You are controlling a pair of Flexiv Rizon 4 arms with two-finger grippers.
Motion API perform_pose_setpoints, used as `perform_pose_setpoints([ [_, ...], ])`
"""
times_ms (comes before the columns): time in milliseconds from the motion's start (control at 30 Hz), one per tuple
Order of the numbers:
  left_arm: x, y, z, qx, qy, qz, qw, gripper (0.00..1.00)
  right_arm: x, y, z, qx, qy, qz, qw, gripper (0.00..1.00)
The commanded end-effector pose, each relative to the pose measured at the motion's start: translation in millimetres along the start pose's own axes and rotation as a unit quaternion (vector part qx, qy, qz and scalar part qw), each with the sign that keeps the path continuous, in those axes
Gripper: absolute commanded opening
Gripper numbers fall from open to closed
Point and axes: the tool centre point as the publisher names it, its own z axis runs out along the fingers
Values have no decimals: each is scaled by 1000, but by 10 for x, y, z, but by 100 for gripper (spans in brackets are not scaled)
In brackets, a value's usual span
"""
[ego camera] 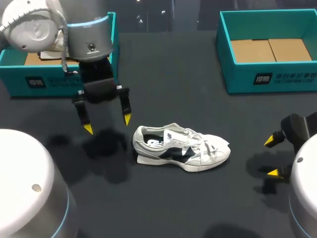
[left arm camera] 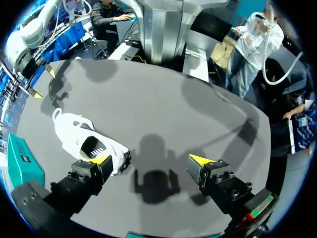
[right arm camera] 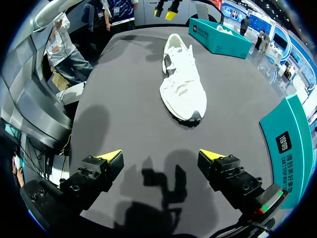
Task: Take the shoe out of the shoebox, open the shoe tongue, remove and reinsert the insole, then place the shoe into the shoebox
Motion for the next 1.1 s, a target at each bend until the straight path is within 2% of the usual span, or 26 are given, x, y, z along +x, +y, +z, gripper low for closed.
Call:
perform_pose_setpoints([
  [33,165,65,7,34,-111,-8,993,100,23,-2,-12,0,-2,0,1000,100],
  [567,165,65,7,34,-111,-8,993,100,23,-2,-12,0,-2,0,1000,100],
  [667,151,173,-93,83,-212,-94,969,100,23,-2,-12,0,-2,0,1000,100],
  [767,182,243,-185,129,-289,-196,928,100,23,-2,-12,0,-2,0,1000,100],
  [933,269,250,-199,155,-357,-263,883,100,23,-2,-12,0,-2,0,1000,100],
  [1100,313,213,-88,187,-388,-307,849,100,23,-2,-12,0,-2,0,1000,100],
])
